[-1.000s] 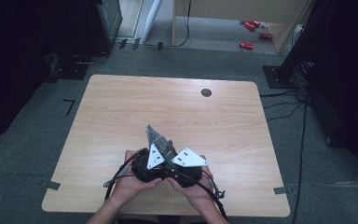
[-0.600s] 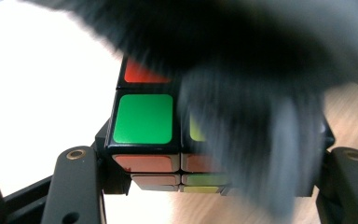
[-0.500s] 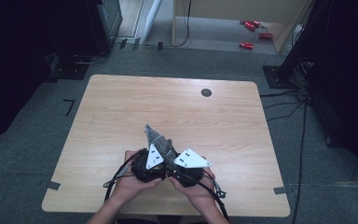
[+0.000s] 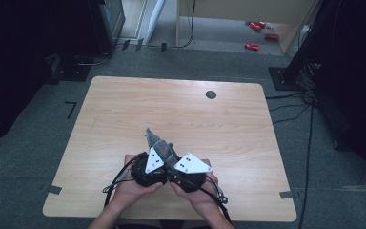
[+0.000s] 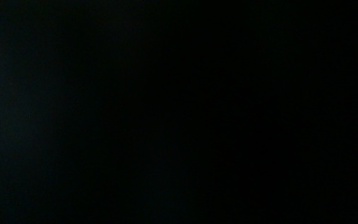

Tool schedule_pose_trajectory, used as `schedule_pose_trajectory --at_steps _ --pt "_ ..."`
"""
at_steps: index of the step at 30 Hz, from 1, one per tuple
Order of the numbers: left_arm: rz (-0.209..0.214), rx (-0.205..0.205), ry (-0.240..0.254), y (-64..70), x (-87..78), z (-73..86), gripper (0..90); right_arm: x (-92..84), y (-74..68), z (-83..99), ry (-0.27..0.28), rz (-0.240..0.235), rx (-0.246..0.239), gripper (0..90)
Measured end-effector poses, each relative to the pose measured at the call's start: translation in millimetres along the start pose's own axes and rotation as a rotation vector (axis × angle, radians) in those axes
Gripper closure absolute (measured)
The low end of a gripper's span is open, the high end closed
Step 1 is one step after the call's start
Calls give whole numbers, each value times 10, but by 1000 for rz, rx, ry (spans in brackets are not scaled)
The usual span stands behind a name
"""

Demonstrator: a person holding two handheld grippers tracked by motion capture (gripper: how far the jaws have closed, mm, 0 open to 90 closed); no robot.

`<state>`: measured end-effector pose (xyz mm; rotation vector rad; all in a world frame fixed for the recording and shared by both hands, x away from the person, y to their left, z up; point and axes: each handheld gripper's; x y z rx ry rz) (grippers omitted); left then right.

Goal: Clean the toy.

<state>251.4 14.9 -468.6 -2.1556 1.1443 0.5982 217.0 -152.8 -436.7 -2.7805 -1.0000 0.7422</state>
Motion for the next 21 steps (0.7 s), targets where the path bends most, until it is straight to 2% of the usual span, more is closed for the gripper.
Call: schedule_pose_trajectory --at_steps 1,4,6,8,10,11,13,16,17,18,21 --pt "2 6 -2 1 0 3 342 -1 68 -9 1 8 31 627" --pt "10 5 11 10 -2 -1 342 -34 196 -23 5 79 71 626" --pt "16 5 20 21 -2 -13 342 -56 164 -23 11 92 42 625" --pt "20 15 27 44 -1 -26 342 -60 32 -11 14 69 -14 620" --pt "19 20 26 60 1 -30 342 -40 -48 -2 7 35 -41 616" --pt "16 21 22 61 0 -29 342 -34 -55 -1 7 42 -45 617" --pt "15 20 22 56 -3 -25 342 -28 1 -9 6 31 -14 617" --pt "22 16 27 37 -14 -15 342 -48 133 -27 13 74 38 614" --pt "21 16 29 33 -14 -14 342 -62 171 -30 11 64 58 602" --pt "25 12 29 28 -11 -10 342 -64 175 -30 10 56 61 582" --pt "27 6 27 17 -2 4 342 -40 150 -38 -11 25 40 436"
Point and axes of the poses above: each handheld gripper's, and its own axes: x roughly forward along the jaws, z roughly out of its underside, y roughly to its right, and after that the axes turned 15 degrees about x, right-handed
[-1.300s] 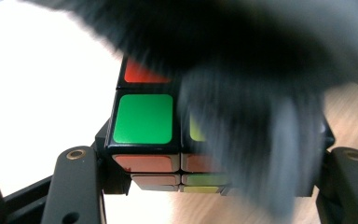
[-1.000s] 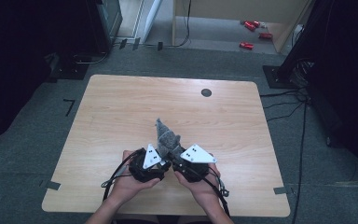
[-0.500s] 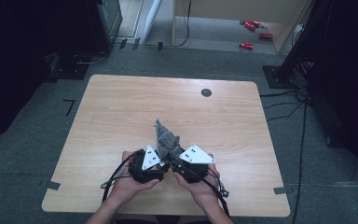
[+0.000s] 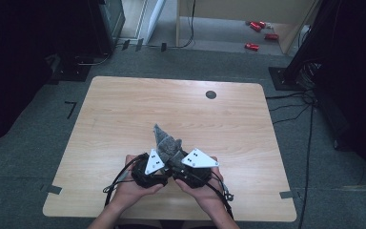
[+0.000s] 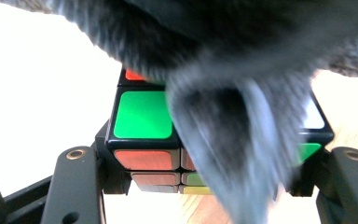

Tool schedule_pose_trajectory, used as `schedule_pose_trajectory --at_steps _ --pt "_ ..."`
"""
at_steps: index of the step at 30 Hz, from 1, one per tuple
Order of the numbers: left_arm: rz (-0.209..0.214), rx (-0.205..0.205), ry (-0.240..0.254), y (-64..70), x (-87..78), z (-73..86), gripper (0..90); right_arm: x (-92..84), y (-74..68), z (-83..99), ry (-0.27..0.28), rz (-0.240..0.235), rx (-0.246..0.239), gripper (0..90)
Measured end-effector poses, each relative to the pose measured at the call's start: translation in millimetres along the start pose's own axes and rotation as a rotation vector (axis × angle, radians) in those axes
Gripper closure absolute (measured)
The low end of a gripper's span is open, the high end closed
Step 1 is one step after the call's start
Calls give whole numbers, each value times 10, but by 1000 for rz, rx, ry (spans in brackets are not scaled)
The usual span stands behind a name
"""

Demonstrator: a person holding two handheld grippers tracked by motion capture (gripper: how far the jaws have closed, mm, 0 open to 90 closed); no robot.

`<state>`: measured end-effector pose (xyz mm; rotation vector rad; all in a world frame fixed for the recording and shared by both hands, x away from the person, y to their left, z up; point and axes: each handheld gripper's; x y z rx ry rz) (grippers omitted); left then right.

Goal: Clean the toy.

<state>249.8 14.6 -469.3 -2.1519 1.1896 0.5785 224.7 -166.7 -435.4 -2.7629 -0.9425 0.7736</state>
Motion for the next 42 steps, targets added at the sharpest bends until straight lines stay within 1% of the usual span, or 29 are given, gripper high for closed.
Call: schedule_pose_trajectory --at_steps 3,4,6,7,9,11,13,15,16,17,18,19,20,23,25,26,28,29,30,31,32,33,34,36,37,38,39,40,42 --pt "-4 -14 9 -37 -21 13 342 -6 8 -11 2 -16 32 375" --pt "-8 -31 20 -49 -28 20 342 -23 14 -21 4 -21 34 375" --pt "-8 -39 21 -90 -52 36 342 -66 15 -45 20 -32 36 393" --pt "-12 -48 23 -101 -59 41 342 -88 11 -55 30 -35 38 420" --pt "-11 -53 29 -105 -68 39 342 -109 -7 -57 40 -33 30 520" --pt "-9 -41 28 -69 -58 21 342 -109 -24 -49 43 -36 22 606" --pt "-2 -16 27 -12 -40 -8 342 -110 -59 -42 46 -39 11 640" --pt "4 8 14 48 -14 -45 342 -93 -139 -23 37 -67 -19 654" --pt "3 13 8 63 -4 -50 342 -75 -213 2 24 -52 -68 656" --pt "5 19 1 67 3 -48 342 -61 -249 14 23 -33 -104 657" --pt "6 19 1 64 4 -43 342 -53 -275 22 14 -5 -127 658" --pt "3 21 0 49 -3 -33 342 -48 -256 16 13 -1 -125 658" --pt "0 19 -2 36 -9 -25 342 -51 -184 2 15 13 -90 659" --pt "-8 6 2 -5 -25 -1 342 -69 -11 -21 21 73 -26 660" --pt "-10 -5 11 -25 -30 5 342 -86 50 -29 19 71 16 660" --pt "-11 -8 10 -29 -31 4 342 -93 35 -29 22 59 18 660" --pt "-15 -6 6 -22 -24 5 342 -93 -113 -11 23 32 -31 659" --pt "-13 -5 8 -14 -22 3 342 -86 -166 -4 18 9 -58 659" --pt "-16 3 13 -1 -24 -2 342 -71 -239 11 13 -27 -83 659" --pt "-19 6 13 3 -28 -5 342 -57 -311 31 15 -20 -125 660" --pt "-20 6 14 0 -35 -5 342 -51 -330 35 20 -4 -144 661" --pt "-19 9 12 -13 -46 0 342 -50 -316 30 25 2 -143 661" --pt "-23 9 11 -17 -49 4 342 -53 -246 10 32 5 -108 663" --pt "-28 1 14 -31 -61 16 342 -64 -98 -23 36 55 -56 664" --pt "-26 -6 22 -39 -68 18 342 -78 -39 -36 35 69 -24 665" --pt "-26 -15 32 -40 -73 14 342 -95 -4 -42 42 66 -2 665" --pt "-26 -14 36 -40 -79 7 342 -109 -6 -42 53 50 9 665" --pt "-29 -14 36 -34 -77 1 342 -114 -50 -34 62 30 7 664" --pt "-27 -7 33 -18 -65 -6 342 -97 -181 -17 65 -4 -36 663"
Point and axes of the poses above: each handheld gripper's, and its own axes: x roughly forward along the jaws, z roughly out of its underside, y roughly to its right, and after that the axes turned 15 degrees about x, right-handed
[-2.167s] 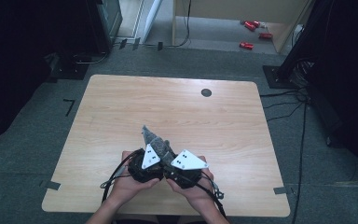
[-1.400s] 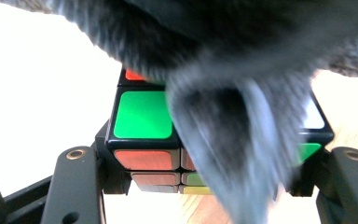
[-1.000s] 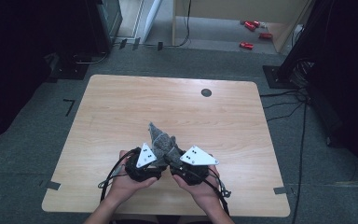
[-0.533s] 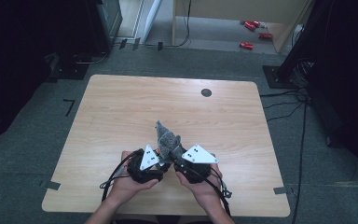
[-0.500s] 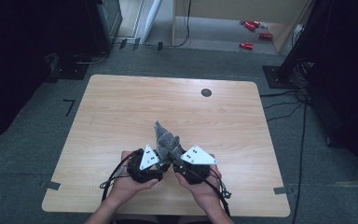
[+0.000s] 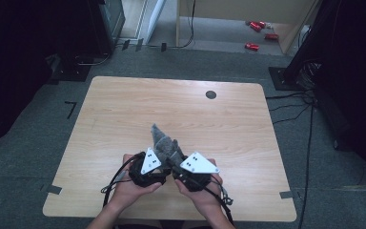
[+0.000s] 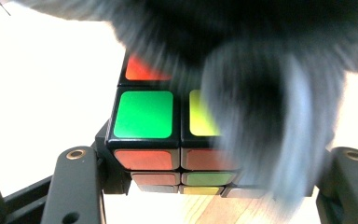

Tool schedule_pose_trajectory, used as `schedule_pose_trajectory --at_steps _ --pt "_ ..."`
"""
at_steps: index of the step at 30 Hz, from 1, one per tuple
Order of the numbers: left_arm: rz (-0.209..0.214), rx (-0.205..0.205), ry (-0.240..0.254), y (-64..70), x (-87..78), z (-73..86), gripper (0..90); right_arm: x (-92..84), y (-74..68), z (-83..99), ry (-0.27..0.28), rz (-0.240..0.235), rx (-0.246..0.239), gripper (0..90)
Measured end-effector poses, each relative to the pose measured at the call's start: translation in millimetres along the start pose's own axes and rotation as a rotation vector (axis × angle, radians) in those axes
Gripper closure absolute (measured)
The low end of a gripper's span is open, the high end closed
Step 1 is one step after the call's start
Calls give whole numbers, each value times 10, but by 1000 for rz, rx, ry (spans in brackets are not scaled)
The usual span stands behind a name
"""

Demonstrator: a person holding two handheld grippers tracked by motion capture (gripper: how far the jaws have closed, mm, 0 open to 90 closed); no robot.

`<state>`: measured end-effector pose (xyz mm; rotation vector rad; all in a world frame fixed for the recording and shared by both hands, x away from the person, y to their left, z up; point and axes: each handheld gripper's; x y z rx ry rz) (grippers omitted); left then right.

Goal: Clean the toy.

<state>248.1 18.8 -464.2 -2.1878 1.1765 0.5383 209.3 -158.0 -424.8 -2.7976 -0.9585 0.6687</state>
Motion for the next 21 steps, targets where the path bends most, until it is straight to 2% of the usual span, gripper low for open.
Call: schedule_pose_trajectory --at_steps 1,2,4,5,8,9,11,13,15,17,19,21 --pt "-1 6 -4 7 2 -1 342 20 -44 7 -8 -28 -12 662" --pt "-4 12 -11 14 7 0 342 33 -72 14 -14 -32 -11 662" --pt "-4 14 -15 14 15 9 342 49 -50 19 -20 -17 -17 662" --pt "-3 14 -15 12 14 13 342 45 2 12 -22 -12 -2 662" --pt "3 3 0 -3 10 20 342 13 168 -16 -14 71 45 663" --pt "4 -1 3 -4 11 21 342 2 177 -22 -13 62 68 662" --pt "0 0 1 -2 16 21 342 3 113 -19 -11 43 44 660" --pt "-1 4 -2 0 16 21 342 32 -45 -2 -32 -13 -3 660" --pt "-10 14 -12 0 11 25 342 56 -111 14 -39 -13 -30 660" --pt "-9 13 -13 -5 3 27 342 57 -34 0 -35 -4 -15 660" --pt "-7 6 -1 -9 -9 26 342 24 84 -30 -27 60 12 660" --pt "-3 2 14 -11 -15 17 342 -12 147 -51 -23 75 32 660"
Point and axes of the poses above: each handheld gripper's, and its own axes: x roughly forward along the jaws, z roughly out of its underside, y roughly to its right, and after that the axes turned 15 degrees about x, right-handed
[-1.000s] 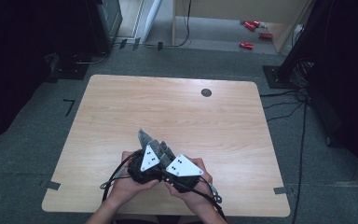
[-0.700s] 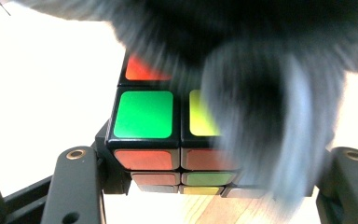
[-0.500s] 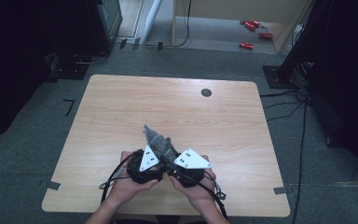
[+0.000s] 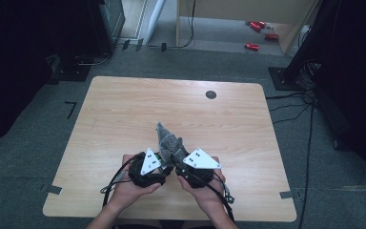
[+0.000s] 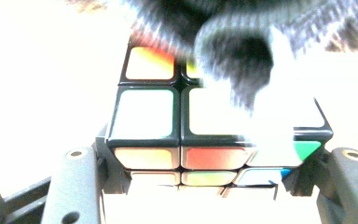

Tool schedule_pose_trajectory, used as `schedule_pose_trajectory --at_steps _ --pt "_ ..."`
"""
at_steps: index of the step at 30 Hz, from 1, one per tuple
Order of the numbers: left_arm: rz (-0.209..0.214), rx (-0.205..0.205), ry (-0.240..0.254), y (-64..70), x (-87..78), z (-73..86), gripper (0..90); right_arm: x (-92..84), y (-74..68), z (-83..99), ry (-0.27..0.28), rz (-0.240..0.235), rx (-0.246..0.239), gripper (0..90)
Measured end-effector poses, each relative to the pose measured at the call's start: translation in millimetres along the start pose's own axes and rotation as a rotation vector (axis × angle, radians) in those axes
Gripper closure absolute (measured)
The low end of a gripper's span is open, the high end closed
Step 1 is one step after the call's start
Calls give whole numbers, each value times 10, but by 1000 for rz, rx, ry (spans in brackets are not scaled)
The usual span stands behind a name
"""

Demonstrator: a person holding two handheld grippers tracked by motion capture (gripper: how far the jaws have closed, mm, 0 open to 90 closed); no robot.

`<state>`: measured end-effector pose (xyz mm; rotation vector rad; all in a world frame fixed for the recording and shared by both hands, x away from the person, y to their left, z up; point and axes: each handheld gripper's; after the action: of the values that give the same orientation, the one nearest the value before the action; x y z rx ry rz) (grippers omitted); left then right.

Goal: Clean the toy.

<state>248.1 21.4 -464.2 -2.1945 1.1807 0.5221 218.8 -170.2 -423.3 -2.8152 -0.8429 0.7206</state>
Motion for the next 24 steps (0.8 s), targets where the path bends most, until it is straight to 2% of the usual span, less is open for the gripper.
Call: schedule_pose_trajectory --at_steps 1,4,5,7,8,10,12,14,17,19,21,24 --pt "4 -1 2 1 3 -3 342 -17 -16 -3 4 -14 -6 658" --pt "13 3 1 16 16 -3 342 -16 -177 19 -14 -80 -64 656" --pt "14 4 1 20 17 -3 341 -3 -217 28 -21 -103 -67 655" --pt "6 14 -8 17 20 2 342 15 -216 34 -24 -97 -71 655" --pt "4 12 -8 14 19 5 341 17 -169 26 -22 -90 -56 655" --pt "1 8 3 5 8 9 341 -5 -33 -5 -11 -28 -14 655" --pt "9 2 20 -2 1 7 342 -29 23 -21 -8 -8 -6 655" --pt "14 2 29 13 6 1 342 -59 -14 -21 -3 -31 -25 652" --pt "11 23 19 48 21 -6 341 -39 -175 15 -20 -94 -76 648" --pt "8 26 13 47 22 -2 342 -15 -224 35 -28 -101 -96 647" --pt "16 16 20 34 18 5 342 -14 -156 17 -25 -98 -63 648" --pt "25 -2 50 13 13 15 342 -51 25 -32 -13 -39 -2 648"
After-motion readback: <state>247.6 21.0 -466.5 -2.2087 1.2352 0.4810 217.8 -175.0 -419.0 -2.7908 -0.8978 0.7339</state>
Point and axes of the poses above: each handheld gripper's, and its own axes: x roughly forward along the jaws, z roughly out of its underside, y roughly to its right, and after that the axes turned 15 degrees about x, right-handed
